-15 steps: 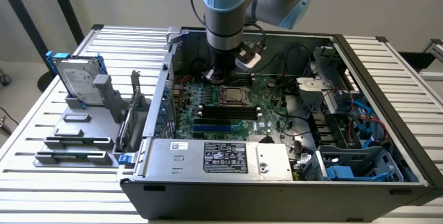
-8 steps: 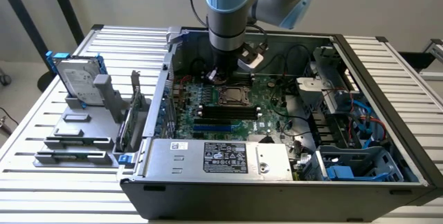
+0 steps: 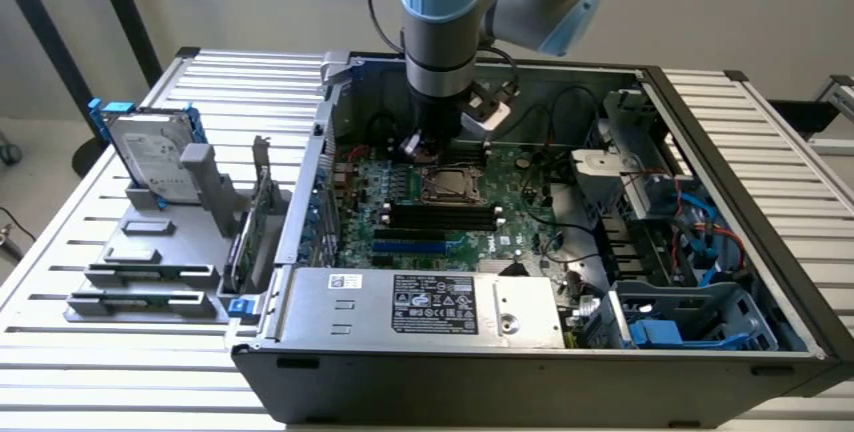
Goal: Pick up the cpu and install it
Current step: 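Install the first cpu locking lever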
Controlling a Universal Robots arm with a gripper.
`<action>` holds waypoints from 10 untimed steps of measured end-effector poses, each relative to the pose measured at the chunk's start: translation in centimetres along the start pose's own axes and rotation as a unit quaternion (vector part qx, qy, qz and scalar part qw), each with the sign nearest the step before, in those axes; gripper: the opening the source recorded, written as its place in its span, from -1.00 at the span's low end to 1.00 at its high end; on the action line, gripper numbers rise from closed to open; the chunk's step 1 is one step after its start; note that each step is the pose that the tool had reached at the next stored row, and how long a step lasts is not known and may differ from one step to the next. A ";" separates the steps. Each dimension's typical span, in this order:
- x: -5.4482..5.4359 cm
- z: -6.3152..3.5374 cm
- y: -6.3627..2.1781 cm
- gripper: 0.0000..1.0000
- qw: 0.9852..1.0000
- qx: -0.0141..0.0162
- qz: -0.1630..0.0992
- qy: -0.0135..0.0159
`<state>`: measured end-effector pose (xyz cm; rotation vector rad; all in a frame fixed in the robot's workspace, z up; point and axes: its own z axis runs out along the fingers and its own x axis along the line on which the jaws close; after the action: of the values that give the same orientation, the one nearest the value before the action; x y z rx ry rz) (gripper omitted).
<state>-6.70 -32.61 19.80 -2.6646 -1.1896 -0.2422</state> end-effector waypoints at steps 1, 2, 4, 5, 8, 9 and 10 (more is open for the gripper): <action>0.1 0.02 -0.06 -0.79 1.000 -0.001 0.000 -0.001; 0.1 0.06 -0.13 -0.79 1.000 -0.001 0.000 -0.001; 0.3 0.12 -0.23 -0.79 1.000 -0.002 0.000 -0.002; 0.3 0.13 -0.25 -0.79 1.000 -0.002 0.000 -0.002; 0.3 0.15 -0.26 -0.79 1.000 -0.004 0.000 -0.004; 0.3 0.15 -0.26 -0.79 1.000 -0.004 0.000 -0.005; 0.3 0.15 -0.26 -0.79 1.000 -0.005 -0.001 -0.006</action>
<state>-6.69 -32.19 19.76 -2.6777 -1.1963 -0.2343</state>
